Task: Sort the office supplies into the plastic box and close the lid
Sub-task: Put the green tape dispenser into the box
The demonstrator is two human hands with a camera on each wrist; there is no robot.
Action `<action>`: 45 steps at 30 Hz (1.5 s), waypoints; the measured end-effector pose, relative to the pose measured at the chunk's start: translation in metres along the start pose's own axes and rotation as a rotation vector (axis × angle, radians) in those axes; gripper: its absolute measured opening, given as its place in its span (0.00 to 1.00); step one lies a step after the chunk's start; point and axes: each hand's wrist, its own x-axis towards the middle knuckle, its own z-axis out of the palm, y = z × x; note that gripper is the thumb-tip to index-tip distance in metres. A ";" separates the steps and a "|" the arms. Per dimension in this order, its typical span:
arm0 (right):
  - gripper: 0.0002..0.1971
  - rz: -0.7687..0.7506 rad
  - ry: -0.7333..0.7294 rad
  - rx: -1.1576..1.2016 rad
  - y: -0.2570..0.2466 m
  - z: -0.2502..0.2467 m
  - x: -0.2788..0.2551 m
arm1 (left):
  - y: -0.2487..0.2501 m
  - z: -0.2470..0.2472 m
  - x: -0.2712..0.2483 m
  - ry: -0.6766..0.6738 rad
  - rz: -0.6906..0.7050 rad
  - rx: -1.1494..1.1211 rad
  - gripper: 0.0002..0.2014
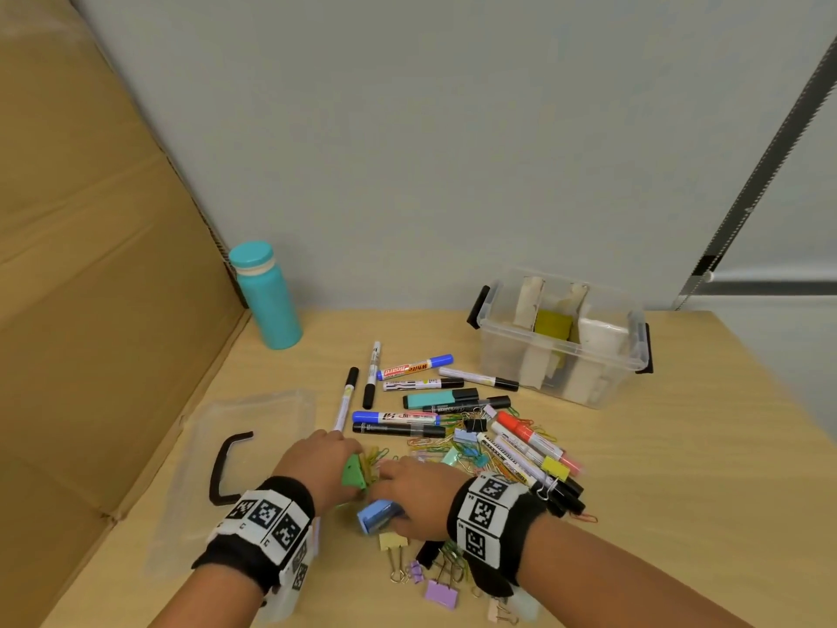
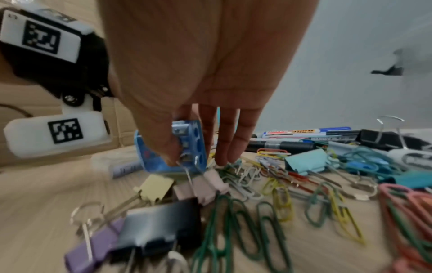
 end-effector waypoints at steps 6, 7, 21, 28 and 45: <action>0.14 0.176 0.200 0.405 0.017 -0.034 -0.037 | 0.000 -0.014 -0.007 0.188 -0.019 -0.364 0.32; 0.14 0.209 0.248 0.464 0.021 -0.043 -0.046 | 0.001 -0.017 -0.008 0.225 -0.017 -0.393 0.32; 0.24 0.779 0.805 0.179 0.172 -0.160 -0.104 | 0.034 -0.028 0.021 0.469 -0.019 -0.685 0.31; 0.19 0.887 0.235 0.068 0.211 -0.174 -0.072 | 0.042 -0.026 0.021 0.468 0.003 -0.728 0.30; 0.22 0.858 -0.048 -0.023 0.273 -0.137 -0.029 | 0.038 -0.020 0.023 0.449 0.055 -0.834 0.28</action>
